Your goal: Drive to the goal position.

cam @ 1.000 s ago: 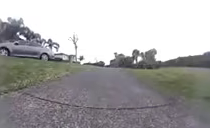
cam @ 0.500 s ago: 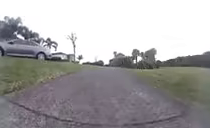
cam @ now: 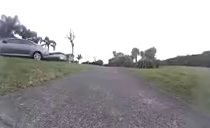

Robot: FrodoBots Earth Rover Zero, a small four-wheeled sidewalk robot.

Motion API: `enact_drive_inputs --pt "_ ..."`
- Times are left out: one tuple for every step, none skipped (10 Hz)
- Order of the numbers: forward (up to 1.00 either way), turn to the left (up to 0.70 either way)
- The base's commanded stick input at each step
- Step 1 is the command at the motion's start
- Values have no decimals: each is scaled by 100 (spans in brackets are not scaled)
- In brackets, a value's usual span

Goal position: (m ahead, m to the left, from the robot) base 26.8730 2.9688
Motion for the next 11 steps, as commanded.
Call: enact_drive_inputs --pt "85 2" --pt "85 0" --pt "85 0" --pt "85 0" --pt "85 0" --pt "85 -14" --pt "85 -32" --pt "85 -34" --pt "85 -9" --pt "85 0" --pt "85 0"
